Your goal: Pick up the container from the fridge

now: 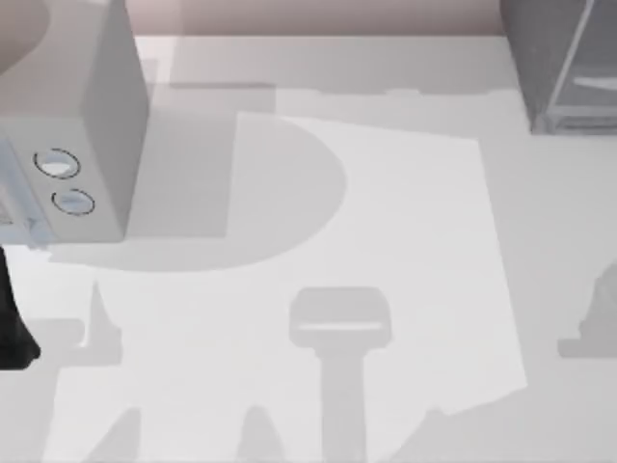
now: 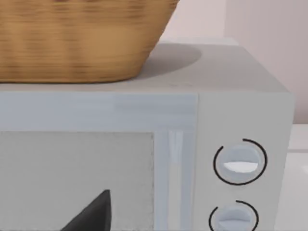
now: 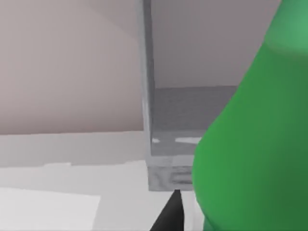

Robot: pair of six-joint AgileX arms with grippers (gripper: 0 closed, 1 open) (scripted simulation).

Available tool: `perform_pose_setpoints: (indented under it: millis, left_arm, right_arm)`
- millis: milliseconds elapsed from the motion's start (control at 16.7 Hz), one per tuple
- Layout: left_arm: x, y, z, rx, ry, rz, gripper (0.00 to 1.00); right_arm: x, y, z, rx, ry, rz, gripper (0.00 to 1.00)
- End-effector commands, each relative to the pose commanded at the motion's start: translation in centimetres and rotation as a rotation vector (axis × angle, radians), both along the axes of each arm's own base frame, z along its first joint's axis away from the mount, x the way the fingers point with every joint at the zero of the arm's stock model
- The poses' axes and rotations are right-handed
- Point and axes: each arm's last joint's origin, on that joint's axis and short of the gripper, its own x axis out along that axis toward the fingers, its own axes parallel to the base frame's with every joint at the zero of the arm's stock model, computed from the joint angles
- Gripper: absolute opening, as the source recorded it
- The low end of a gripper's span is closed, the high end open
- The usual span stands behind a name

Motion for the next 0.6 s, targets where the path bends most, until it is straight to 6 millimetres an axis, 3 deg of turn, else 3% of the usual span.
perform_pose_setpoints:
  millis: [360, 600]
  left_arm:
    - [0.0, 0.0, 0.0, 0.0, 0.0, 0.0, 1.0]
    - [0.0, 0.0, 0.0, 0.0, 0.0, 0.0, 1.0]
  right_arm:
    - [2.0, 3.3, 4.7, 0.152, 0.102, 0.039, 0.0]
    - [4.6, 8.8, 6.2, 0.196, 0.263, 0.039, 0.0]
